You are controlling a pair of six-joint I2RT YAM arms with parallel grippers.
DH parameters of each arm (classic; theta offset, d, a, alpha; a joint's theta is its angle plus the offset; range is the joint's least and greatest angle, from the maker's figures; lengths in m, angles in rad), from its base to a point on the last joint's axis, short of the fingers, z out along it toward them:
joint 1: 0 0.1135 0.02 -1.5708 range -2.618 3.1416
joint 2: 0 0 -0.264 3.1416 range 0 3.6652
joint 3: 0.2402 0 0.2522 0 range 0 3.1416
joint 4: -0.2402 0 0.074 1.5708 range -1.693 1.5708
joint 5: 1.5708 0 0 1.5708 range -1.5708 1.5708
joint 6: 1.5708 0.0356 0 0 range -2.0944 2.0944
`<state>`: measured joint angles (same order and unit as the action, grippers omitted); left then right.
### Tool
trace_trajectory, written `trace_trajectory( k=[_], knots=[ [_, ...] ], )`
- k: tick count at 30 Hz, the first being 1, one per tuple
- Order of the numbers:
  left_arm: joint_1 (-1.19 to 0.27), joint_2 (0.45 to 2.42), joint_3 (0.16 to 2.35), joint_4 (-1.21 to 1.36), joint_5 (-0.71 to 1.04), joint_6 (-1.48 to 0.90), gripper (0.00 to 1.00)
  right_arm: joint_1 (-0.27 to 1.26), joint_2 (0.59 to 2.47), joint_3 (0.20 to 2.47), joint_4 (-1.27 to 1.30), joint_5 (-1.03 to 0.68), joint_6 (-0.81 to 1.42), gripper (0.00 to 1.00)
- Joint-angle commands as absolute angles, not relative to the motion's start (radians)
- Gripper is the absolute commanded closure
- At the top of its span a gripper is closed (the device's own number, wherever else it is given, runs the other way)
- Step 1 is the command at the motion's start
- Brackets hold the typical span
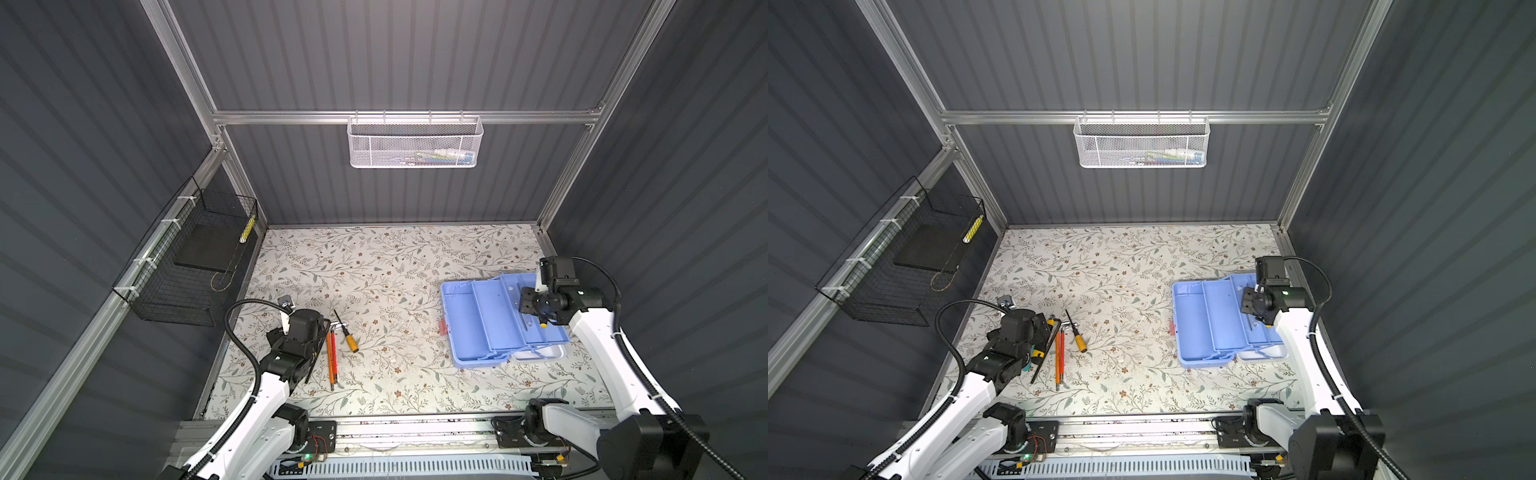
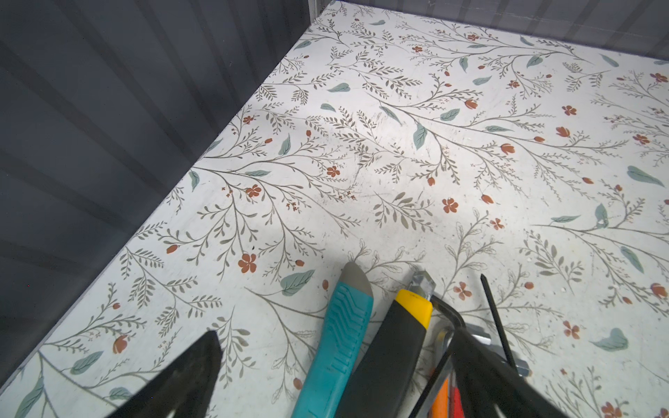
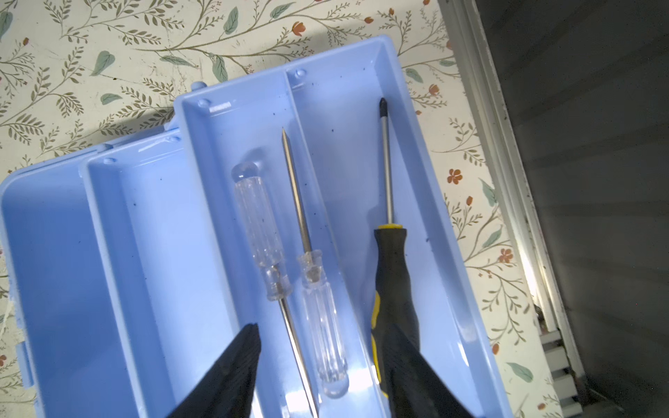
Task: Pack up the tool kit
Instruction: 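Release the screwdriver in the box while the left gripper moves over the tool pile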
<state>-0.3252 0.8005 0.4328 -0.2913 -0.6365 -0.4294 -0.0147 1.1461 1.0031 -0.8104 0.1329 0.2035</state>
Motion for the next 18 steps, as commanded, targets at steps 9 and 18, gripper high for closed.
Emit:
trace_trajectory(
  k=[9,18],
  knots=[
    [-0.317,0.813,0.456,-0.29,-0.65,-0.43,0.01,-0.141,1.132,0.962,-0.716,0.012,0.241,0.41],
    [-0.318,0.827,0.453,-0.234,-0.538,-0.389,0.01,-0.143,1.148,0.975,-0.748,-0.043,0.262,0.41]
  ],
)
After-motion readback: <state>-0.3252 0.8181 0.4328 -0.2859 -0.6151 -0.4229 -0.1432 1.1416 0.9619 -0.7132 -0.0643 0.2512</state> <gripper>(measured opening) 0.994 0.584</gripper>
